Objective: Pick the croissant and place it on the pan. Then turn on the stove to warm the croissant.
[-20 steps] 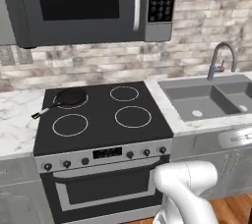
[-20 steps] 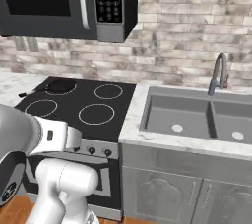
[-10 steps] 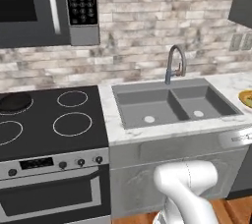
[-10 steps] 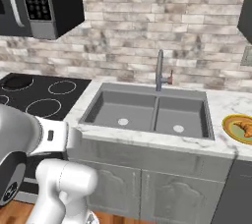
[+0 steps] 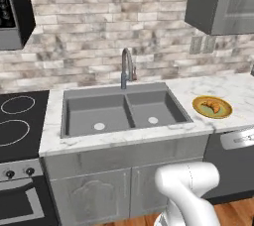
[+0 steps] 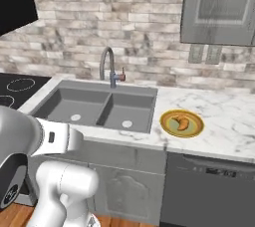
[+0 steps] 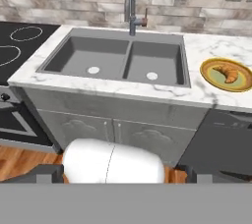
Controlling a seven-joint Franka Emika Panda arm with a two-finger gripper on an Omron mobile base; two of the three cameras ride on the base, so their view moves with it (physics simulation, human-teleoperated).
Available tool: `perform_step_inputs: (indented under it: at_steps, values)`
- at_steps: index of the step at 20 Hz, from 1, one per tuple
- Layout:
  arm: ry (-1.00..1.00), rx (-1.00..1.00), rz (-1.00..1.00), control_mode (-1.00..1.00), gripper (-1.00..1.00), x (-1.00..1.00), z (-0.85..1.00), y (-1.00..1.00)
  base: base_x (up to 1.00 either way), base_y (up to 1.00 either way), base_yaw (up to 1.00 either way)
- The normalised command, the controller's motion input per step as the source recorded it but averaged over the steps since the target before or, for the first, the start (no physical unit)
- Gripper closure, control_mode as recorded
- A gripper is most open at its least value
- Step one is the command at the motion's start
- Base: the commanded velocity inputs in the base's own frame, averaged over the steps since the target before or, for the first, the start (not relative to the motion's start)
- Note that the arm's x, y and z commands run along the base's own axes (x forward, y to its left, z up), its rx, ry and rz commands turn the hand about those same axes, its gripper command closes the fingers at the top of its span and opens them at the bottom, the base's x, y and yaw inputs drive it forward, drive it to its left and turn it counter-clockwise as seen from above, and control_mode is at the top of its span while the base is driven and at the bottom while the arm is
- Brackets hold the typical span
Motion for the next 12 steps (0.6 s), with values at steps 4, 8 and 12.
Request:
perform_step_inputs:
  at_steps: [4,8,12]
  values:
    - [0.00,0.00,0.00,1.00,-1.00,0.00,0.00,0.00,0.00,-0.90,0.00]
    - [0.00,0.00,0.00,1.00,-1.00,0.00,0.00,0.00,0.00,-0.72,0.00]
    - [0.00,0.00,0.00,1.00,-1.00,0.00,0.00,0.00,0.00,-0.51,0.00]
